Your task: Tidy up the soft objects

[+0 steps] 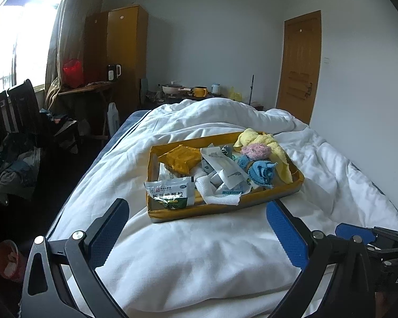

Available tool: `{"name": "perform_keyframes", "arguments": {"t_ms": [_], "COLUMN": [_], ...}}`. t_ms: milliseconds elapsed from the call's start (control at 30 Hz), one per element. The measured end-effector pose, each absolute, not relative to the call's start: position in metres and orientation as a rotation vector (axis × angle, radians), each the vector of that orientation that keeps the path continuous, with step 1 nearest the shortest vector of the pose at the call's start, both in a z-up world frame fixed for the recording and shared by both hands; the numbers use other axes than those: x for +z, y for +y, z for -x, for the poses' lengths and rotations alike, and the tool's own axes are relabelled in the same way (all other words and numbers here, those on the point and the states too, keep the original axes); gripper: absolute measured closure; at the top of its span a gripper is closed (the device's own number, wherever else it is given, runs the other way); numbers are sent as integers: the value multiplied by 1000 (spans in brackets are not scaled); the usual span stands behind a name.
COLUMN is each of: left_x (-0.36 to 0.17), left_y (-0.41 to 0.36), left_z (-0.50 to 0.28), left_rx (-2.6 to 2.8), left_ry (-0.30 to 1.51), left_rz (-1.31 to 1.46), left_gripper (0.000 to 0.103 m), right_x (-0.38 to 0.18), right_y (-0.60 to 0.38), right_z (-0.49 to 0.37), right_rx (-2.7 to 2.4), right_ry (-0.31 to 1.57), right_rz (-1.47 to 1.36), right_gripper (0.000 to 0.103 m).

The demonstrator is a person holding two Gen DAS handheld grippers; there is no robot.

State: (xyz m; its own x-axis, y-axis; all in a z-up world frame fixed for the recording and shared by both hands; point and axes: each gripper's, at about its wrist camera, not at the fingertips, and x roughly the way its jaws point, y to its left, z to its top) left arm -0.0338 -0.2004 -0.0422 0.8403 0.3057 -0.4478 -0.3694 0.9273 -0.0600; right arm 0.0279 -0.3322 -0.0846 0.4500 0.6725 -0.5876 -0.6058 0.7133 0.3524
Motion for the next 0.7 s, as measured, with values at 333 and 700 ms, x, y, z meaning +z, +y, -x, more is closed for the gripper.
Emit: {"name": "perform_keyframes", "arguments": {"t_ms": [333,700], "left_x": [-39,-39], "left_y": [-208,-216], "left_z": [37,36], "left_rx": [356,410], "left_ry": [429,441], "left_rz": [108,39], "left_gripper": [0,0], "right_x": [-85,-84], "right_y": [-330,-330], "right_z": [-24,-21], "right_rx": [784,759], "right_ry": [761,764], "right_rz": [-84,-75], "right_gripper": [25,25]}}
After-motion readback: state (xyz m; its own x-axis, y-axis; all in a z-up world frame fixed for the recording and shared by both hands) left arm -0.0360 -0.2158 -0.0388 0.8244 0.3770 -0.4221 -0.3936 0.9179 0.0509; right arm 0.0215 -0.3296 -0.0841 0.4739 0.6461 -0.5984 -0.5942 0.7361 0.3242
